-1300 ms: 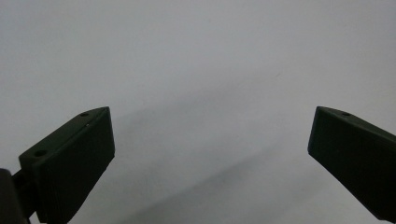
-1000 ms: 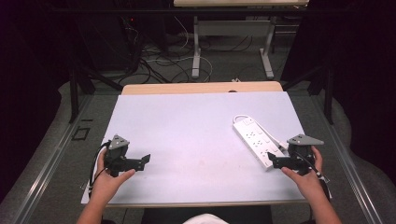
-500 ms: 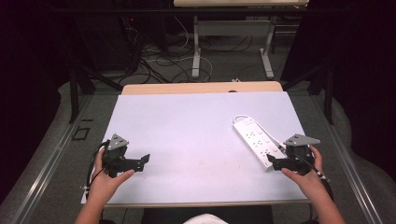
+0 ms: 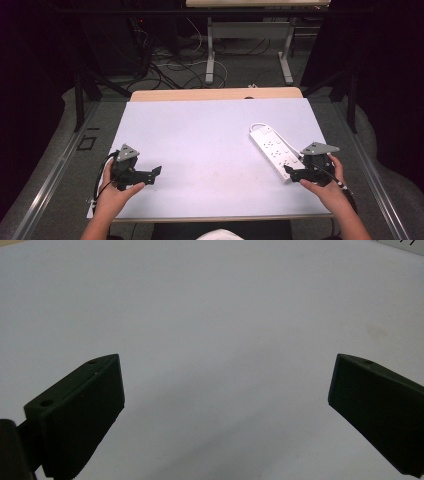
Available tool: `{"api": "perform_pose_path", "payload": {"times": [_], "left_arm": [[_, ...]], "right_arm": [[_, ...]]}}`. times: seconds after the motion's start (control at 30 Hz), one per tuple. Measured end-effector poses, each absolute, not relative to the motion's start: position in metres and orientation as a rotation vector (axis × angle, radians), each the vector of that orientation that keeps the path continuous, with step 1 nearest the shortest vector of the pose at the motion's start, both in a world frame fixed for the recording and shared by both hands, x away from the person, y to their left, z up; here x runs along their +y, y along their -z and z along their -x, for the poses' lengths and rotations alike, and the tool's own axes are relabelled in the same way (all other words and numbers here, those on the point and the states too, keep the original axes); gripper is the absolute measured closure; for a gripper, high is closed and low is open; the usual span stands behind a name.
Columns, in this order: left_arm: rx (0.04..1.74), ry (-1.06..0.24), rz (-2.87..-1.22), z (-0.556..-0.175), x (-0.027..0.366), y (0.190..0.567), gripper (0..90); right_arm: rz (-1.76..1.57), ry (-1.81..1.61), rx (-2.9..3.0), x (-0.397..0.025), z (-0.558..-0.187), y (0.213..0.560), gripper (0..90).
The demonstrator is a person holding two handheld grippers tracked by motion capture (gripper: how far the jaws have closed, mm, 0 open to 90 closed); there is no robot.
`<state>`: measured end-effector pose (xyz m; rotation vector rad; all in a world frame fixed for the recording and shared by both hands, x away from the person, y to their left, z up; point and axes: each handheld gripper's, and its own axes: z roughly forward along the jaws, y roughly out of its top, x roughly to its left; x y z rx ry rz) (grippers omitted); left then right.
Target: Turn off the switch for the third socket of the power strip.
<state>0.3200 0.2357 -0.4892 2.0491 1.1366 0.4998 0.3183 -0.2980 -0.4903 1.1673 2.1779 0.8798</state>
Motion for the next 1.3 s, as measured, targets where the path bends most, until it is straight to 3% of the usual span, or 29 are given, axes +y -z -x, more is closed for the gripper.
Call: {"api": "perform_pose_path", "payload": {"times": [1.3], "left_arm": [[1.148, -0.493, -2.052, -0.321, 0.234, 0.494, 3.5]], "right_arm": [[-1.14, -0.719, 2.395, -0.301, -0.345, 0.464, 20.2]]}}
